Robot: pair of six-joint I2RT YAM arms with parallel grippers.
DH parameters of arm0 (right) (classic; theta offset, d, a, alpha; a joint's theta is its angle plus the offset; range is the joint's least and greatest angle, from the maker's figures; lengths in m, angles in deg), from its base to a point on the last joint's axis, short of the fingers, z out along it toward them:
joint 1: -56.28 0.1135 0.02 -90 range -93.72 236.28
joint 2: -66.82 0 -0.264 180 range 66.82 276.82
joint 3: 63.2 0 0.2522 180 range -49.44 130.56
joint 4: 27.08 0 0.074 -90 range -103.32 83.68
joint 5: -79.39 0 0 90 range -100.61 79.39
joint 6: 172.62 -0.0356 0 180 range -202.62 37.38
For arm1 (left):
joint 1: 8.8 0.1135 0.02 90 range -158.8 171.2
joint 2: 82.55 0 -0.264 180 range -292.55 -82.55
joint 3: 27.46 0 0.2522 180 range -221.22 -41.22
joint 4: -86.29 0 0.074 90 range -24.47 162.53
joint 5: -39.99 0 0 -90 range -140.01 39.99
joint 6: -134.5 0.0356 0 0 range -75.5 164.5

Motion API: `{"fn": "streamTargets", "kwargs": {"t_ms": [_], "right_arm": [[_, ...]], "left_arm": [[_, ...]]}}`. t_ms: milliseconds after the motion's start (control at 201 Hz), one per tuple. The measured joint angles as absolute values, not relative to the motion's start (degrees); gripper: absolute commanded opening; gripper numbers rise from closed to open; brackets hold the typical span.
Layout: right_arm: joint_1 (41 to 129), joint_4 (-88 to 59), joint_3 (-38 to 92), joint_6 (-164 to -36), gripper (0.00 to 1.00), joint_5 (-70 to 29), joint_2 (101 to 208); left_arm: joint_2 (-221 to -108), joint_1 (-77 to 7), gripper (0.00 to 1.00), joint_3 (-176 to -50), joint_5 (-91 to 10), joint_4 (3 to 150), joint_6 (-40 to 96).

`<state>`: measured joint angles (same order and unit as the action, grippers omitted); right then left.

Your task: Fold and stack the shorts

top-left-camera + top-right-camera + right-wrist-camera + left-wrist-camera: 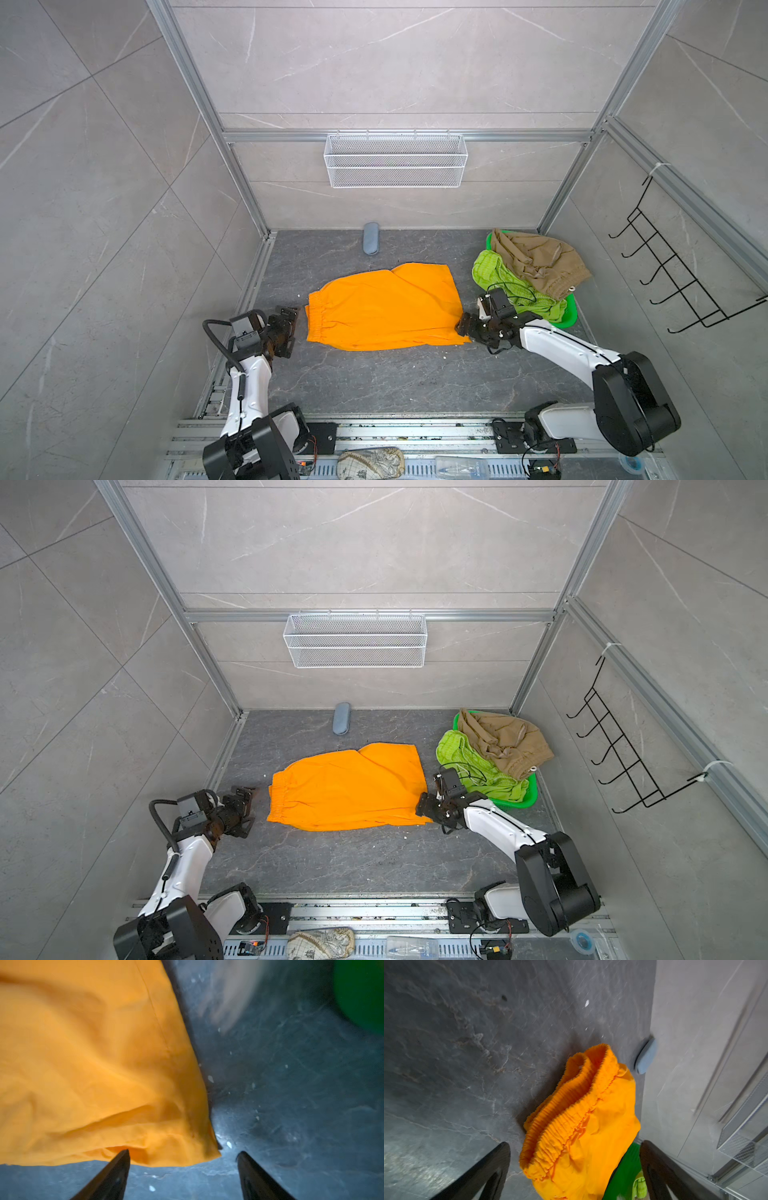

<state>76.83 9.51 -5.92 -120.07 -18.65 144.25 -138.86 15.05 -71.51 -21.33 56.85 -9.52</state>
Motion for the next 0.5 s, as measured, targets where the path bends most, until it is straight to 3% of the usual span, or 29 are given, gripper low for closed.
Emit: {"fn": "streamTargets", "kwargs": {"t_ms": [105,199,349,503], "right_arm": [[76.8,12.8,3.3,-119.9,0.99,-19.2,145.4],[76.8,12.9,13.4,-119.7,0.99,-21.2,150.1],[76.9,8.6,28.4,-121.3,0.99,-27.0,164.2],[77.9,2.8,38.9,-125.4,0.99,-32.2,179.1]], "left_arm": [[-140.7,11.1,1.0,-77.5,-21.5,54.4,-8.2],[-145.8,2.5,1.0,-84.5,-22.1,55.5,-7.8],[-156.8,-11.2,1.0,-88.6,-22.4,63.3,-10.2],[-164.1,-14.3,1.0,-85.3,-22.7,66.1,-11.7]]}}
